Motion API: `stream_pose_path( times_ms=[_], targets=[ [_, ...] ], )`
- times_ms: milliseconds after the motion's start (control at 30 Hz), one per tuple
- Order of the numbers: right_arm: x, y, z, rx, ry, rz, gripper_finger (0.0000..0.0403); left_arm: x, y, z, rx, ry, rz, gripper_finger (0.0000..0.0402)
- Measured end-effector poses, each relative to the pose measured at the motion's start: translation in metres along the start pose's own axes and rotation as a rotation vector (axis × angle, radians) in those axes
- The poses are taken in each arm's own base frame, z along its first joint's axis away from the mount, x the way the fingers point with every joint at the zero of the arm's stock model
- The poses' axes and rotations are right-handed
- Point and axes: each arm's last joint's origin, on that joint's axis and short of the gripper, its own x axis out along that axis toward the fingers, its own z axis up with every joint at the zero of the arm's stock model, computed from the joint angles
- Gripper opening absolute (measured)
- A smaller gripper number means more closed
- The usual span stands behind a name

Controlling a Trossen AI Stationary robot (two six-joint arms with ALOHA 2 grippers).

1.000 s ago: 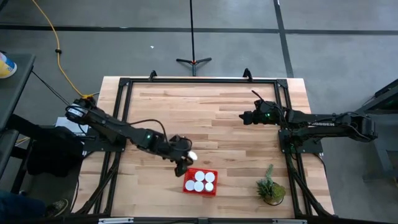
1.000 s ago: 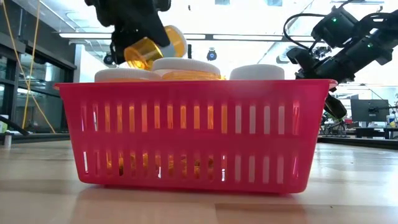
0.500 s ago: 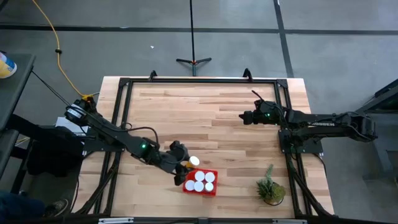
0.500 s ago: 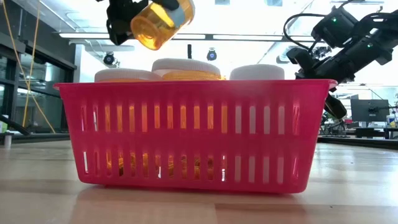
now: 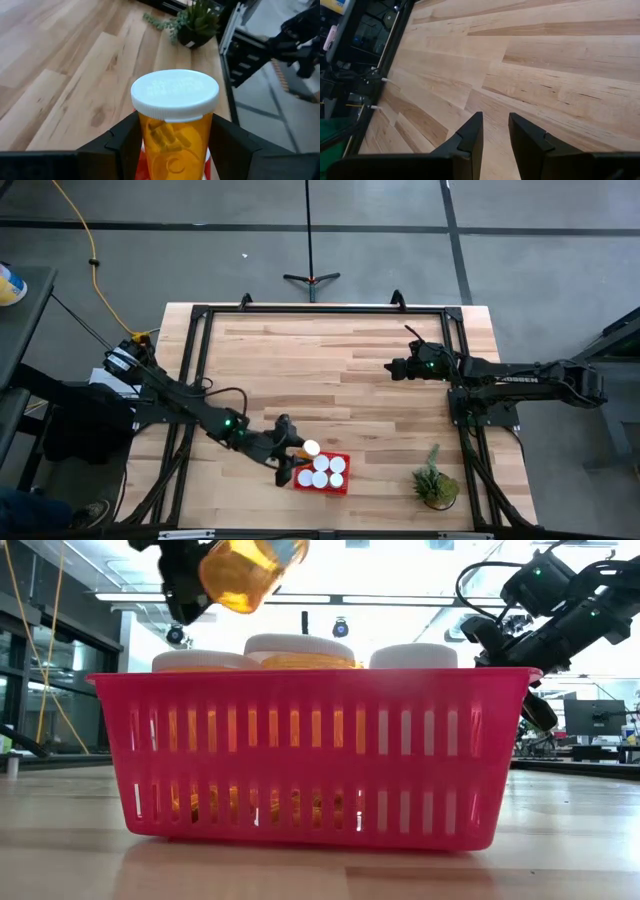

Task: Pick and place pill bottles into a basket
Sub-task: Put the orange pill bottle into the red basket

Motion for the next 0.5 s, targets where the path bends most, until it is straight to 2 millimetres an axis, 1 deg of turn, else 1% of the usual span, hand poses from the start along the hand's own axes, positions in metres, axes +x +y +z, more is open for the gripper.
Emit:
stream_pose_path(
  times_ms=[167, 367, 500],
  targets=[
    [0.0, 0.0, 0.0, -0.004, -0.002, -0.002, 0.0084, -0.002, 0.002, -0.012, 0.035, -0.019, 0.044, 0.0234],
    [0.0, 0.0, 0.0, -0.008, -0.009, -0.006, 0.0084, -0.002, 0.008, -0.023, 0.036, -0.079, -0.001, 0.0234],
    [0.0, 0.0, 0.0, -0.008, -0.009, -0.006, 0.0084, -0.002, 0.01, -0.027, 0.065, -0.081, -0.002, 0.0234]
  ],
)
